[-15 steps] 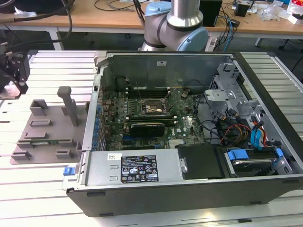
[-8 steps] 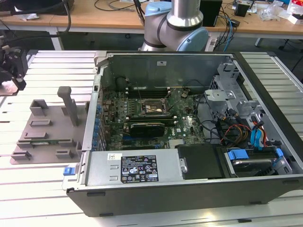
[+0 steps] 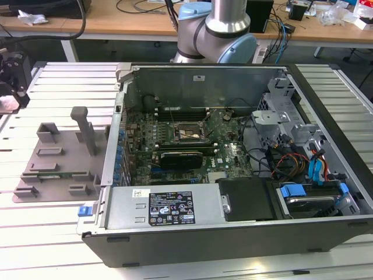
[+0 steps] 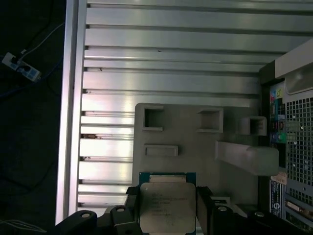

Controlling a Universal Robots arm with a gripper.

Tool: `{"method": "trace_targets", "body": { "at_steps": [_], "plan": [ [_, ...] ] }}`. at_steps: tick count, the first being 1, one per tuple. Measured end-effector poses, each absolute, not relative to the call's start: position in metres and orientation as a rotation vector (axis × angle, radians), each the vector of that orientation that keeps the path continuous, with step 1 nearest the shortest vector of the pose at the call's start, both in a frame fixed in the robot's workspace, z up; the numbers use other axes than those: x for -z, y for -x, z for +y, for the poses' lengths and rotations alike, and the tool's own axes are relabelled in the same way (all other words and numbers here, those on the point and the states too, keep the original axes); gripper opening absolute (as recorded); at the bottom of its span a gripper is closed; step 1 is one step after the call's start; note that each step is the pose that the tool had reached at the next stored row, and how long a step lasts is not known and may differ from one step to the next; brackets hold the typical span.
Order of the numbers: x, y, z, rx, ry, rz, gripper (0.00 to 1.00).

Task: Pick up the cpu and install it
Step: 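Pick up the cpu and move it towards the insertion slot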

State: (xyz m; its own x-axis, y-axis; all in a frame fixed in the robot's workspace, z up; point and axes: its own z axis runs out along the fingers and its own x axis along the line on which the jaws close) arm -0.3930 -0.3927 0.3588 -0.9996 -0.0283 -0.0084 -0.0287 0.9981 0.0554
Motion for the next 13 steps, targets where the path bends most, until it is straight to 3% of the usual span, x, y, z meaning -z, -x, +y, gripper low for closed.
{"method": "trace_targets", "body": {
  "at_steps": [13],
  "plan": [
    [-0.373, 0.393, -0.393, -0.087, 0.045, 3.133, 0.55]
  ]
}}
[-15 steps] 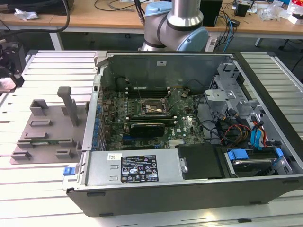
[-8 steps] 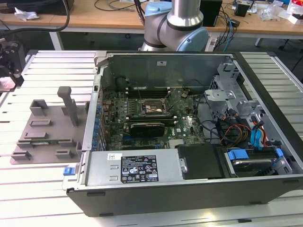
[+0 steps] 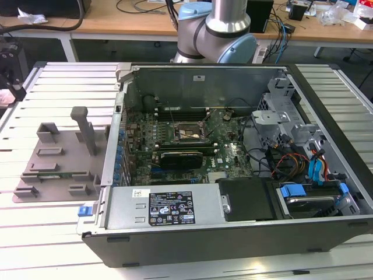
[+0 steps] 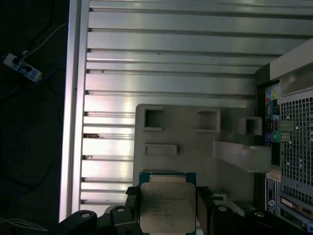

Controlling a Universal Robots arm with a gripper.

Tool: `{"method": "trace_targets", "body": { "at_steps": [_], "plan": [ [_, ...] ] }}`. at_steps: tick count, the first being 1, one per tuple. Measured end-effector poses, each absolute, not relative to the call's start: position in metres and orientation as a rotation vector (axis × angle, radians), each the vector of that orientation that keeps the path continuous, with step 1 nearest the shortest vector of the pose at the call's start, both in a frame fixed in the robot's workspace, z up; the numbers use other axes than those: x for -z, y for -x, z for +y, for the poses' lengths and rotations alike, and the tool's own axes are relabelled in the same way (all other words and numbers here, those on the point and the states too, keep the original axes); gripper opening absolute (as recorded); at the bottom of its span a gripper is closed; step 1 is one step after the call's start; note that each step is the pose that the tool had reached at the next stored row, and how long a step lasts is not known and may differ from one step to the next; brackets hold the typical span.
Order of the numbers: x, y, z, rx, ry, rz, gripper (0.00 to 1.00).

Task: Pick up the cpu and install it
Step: 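Pick up the cpu and move it towards the insertion slot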

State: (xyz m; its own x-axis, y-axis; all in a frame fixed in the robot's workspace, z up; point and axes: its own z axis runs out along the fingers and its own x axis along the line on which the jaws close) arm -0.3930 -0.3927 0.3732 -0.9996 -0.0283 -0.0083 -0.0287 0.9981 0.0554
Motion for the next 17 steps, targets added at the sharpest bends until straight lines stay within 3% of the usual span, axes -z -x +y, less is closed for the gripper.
{"method": "trace_targets", "body": {
  "at_steps": [17],
  "plan": [
    [-0.387, 0.391, -0.393, -0.087, 0.045, 3.133, 0.55]
  ]
}}
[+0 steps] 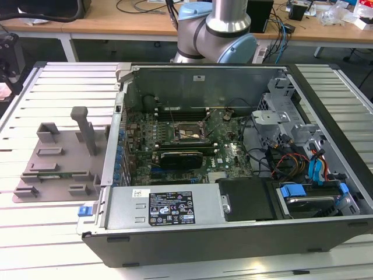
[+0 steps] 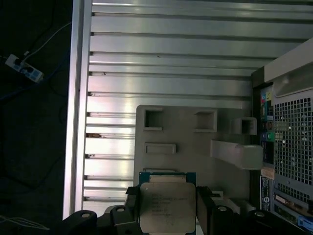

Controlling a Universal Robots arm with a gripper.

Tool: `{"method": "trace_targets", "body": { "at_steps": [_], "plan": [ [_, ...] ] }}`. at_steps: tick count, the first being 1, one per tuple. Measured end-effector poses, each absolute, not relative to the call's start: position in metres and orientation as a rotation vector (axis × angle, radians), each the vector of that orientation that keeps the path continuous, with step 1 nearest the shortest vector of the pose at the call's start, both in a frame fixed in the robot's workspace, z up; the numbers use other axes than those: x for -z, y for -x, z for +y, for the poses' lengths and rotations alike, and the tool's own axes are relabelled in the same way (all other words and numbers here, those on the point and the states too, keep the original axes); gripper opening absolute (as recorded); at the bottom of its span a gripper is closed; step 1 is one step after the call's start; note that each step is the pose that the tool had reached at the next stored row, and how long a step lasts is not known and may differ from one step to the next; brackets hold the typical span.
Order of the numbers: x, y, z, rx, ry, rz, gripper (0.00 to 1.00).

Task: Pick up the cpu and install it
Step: 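Pick up the cpu and move it towards the insertion slot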

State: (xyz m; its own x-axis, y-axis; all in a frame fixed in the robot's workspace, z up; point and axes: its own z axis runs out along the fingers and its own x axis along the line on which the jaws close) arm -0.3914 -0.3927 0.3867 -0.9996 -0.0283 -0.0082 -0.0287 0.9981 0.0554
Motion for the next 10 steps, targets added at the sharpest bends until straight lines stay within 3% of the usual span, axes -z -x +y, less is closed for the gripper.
{"method": "trace_targets", "body": {
  "at_steps": [10],
  "plan": [
    [-0.387, 0.378, -0.393, -0.087, 0.045, 3.133, 0.55]
  ]
}}
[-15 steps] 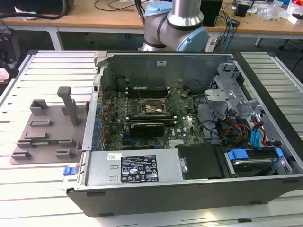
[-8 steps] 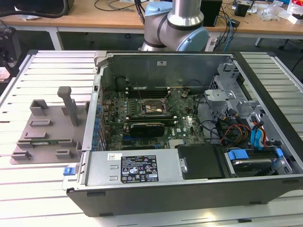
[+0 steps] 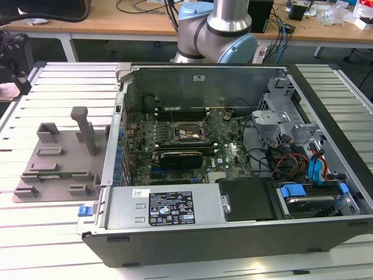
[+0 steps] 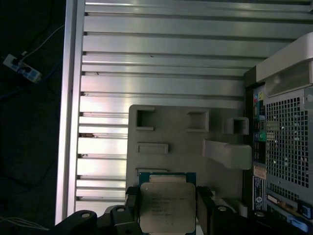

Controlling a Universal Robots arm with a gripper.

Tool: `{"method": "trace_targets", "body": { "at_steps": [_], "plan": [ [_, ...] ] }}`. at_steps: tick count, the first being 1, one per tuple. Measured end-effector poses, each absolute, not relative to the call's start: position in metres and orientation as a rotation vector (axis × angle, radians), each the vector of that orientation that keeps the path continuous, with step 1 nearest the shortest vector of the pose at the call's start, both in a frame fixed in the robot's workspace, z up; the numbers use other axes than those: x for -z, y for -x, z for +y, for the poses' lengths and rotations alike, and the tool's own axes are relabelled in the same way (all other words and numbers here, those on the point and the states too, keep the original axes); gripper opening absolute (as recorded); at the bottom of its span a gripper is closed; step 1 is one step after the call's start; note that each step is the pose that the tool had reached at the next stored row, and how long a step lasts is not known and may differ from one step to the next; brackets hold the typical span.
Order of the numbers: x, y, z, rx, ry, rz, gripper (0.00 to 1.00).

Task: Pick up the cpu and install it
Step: 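Pick up the cpu and move it towards the insertion slot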

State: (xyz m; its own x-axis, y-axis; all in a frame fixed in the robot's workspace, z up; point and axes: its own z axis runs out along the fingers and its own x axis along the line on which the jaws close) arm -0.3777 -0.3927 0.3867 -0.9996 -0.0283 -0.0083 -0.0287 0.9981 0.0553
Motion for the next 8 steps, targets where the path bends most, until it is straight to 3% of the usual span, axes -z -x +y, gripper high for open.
{"method": "trace_targets", "body": {
  "at_steps": [8],
  "plan": [
    [-0.3867, 0.3674, -0.3927, -0.087, 0.045, 3.133, 0.55]
  ]
}}
